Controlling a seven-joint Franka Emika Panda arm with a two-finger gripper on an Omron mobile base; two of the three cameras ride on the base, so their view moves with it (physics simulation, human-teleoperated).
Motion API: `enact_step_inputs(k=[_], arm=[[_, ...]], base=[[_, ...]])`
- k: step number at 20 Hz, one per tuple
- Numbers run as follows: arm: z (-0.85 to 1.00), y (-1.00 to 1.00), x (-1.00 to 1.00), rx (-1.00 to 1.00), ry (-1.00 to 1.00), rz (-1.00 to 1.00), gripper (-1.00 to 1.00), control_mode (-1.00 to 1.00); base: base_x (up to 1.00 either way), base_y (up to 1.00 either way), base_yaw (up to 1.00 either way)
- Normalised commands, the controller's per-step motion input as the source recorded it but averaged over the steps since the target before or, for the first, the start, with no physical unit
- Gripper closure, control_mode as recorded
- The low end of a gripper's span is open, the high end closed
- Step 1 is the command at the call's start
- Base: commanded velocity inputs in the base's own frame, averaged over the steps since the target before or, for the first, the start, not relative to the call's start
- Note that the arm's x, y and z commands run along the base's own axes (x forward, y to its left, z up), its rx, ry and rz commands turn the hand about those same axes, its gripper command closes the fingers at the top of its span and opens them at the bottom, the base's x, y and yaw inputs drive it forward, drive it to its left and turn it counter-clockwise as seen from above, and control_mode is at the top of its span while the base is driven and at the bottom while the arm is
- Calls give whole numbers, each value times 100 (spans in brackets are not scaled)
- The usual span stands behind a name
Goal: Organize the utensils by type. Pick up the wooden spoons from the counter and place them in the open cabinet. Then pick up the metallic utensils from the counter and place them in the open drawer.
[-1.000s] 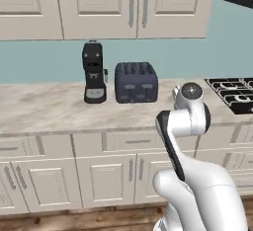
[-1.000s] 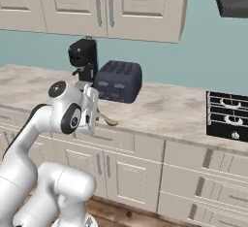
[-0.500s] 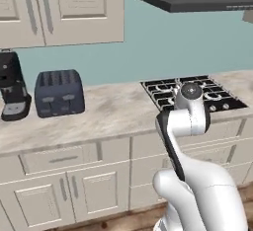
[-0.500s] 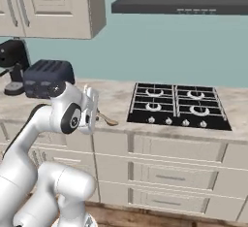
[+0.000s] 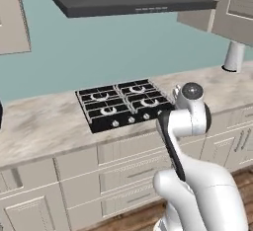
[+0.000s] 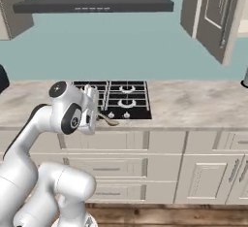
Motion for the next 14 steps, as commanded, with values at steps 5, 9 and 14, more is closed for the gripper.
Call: enact_step_inputs(k=[5, 9, 14], arm=[[0, 0, 0, 0, 0, 0, 100, 100], [0, 0, 0, 0, 0, 0, 100, 100], [0, 0, 0, 0, 0, 0, 100, 100]], base=[[33, -100, -20], [24, -100, -16], [19, -100, -14]])
